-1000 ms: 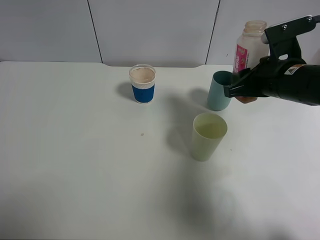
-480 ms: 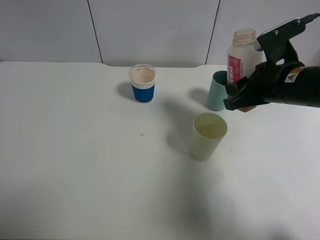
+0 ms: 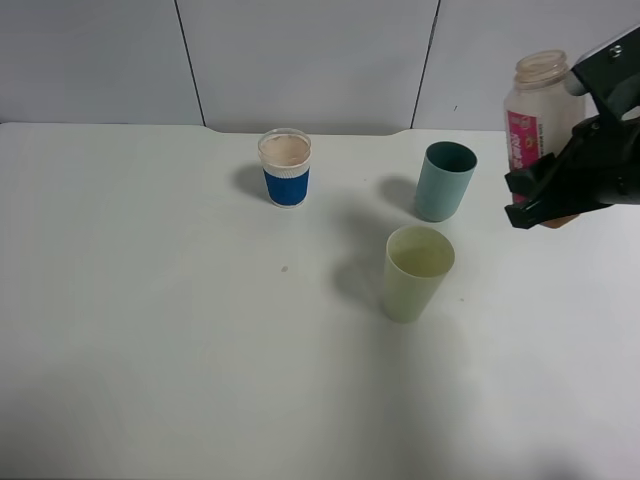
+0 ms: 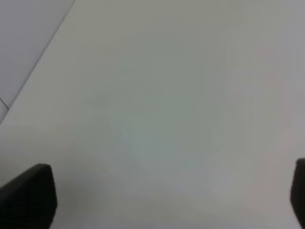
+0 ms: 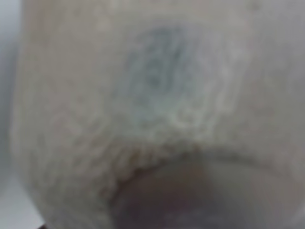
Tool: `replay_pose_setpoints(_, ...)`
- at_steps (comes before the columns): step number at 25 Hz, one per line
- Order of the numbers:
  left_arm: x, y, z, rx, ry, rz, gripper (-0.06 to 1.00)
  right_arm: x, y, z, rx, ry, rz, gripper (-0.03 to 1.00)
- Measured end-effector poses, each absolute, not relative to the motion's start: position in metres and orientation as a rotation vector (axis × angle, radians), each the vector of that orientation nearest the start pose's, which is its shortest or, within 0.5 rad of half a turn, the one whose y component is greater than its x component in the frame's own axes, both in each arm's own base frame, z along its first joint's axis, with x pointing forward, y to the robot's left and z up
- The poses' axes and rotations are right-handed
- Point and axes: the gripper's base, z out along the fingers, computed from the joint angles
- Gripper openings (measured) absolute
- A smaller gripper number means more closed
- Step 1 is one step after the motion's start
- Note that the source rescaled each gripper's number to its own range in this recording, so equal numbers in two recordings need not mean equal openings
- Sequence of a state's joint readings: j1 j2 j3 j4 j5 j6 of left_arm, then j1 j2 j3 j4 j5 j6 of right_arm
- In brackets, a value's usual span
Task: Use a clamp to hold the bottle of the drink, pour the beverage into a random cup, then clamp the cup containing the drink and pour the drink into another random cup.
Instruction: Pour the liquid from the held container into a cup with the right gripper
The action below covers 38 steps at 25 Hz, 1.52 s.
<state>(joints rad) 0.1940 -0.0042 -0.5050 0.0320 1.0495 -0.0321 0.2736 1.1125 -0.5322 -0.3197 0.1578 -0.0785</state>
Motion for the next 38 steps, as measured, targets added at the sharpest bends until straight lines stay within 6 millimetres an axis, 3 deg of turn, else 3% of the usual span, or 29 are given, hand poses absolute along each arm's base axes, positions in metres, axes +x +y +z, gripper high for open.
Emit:
replay_pose_setpoints(12,-0.006,0.001,0.28,-0.23,2.013,0.141,1.0,0.199,0.044,0.246,-0.823,2.077,-0.292,0.02)
replay_pose_setpoints(21,-0.006,0.001,0.28,-0.23,2.013,0.141,1.0,0.211,0.042,0.264,-0.894,1.974,-0.422,0.02)
replay_pose_setpoints(32,-0.006,0.001,0.28,-0.23,2.013,0.141,1.0,0.233,0.076,0.227,-1.113,1.961,-0.311,0.02)
replay_pose_setpoints(38,-0.006,0.001,0.28,-0.23,2.013,0.141,1.0,0.235,0.08,0.225,-1.155,1.937,-0.321,0.02)
